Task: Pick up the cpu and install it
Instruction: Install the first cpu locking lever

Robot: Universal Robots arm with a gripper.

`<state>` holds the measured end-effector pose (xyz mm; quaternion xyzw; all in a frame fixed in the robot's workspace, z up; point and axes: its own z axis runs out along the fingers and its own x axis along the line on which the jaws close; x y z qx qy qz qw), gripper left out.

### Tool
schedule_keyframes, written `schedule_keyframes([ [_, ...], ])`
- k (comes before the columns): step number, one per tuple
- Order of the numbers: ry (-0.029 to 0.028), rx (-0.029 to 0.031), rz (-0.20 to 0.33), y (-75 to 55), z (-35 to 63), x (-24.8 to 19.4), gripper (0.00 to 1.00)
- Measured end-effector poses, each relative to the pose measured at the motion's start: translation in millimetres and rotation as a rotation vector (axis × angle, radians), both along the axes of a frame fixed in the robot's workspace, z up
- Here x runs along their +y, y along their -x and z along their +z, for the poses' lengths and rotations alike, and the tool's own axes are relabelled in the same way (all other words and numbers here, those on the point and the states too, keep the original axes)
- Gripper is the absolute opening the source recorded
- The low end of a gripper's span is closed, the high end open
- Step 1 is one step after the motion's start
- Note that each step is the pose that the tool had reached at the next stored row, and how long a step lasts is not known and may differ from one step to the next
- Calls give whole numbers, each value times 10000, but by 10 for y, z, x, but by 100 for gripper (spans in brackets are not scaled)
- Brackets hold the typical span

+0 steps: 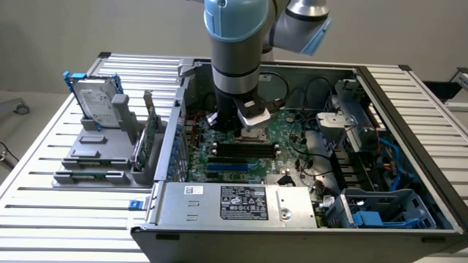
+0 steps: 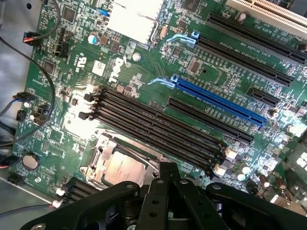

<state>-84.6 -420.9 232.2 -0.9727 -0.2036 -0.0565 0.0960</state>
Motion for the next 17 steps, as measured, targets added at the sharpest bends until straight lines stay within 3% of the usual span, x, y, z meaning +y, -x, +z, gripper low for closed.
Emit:
schedule_keyframes([
  [4,-1,-1,1,9,-55,10,11],
  [17,-24,0,1,43,-104,41,11],
])
